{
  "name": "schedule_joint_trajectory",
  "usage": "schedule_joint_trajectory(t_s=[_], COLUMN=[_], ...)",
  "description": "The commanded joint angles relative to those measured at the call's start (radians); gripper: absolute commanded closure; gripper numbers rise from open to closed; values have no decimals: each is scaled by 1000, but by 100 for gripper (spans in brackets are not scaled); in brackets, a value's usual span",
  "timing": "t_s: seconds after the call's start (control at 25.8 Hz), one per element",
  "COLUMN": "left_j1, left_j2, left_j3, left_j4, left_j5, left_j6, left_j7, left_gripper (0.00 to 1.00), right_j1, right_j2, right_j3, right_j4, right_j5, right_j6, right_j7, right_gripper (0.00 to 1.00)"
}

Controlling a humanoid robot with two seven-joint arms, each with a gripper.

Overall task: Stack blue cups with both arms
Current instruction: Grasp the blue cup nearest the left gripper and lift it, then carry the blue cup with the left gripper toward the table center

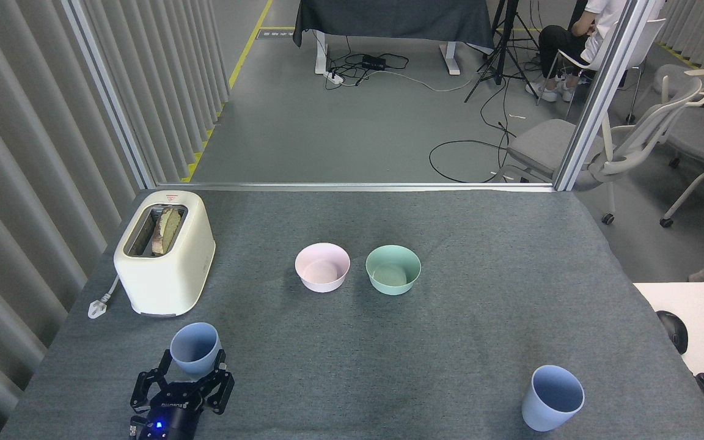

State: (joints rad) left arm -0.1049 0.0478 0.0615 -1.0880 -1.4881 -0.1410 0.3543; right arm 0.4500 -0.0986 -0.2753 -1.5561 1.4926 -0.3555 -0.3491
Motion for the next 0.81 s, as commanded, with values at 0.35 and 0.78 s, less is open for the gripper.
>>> schedule_joint_trajectory(t_s=[0.35, 0.78], left_j1=[-58, -25], left_j2=[-2, -6], left_j3=[-28, -130], left_j4=[71, -130], left_j5=[2, 0], left_j6=[-2, -51], left_j7=[3, 3], left_gripper=[17, 37], right_j1=[6, 7], right_j2=[-3, -4], right_j3=[-1, -1], right_j4=[4, 4], right_j5=[0, 0], right_j6=[1, 1], right_j7=[-7, -7], right_gripper=[0, 0])
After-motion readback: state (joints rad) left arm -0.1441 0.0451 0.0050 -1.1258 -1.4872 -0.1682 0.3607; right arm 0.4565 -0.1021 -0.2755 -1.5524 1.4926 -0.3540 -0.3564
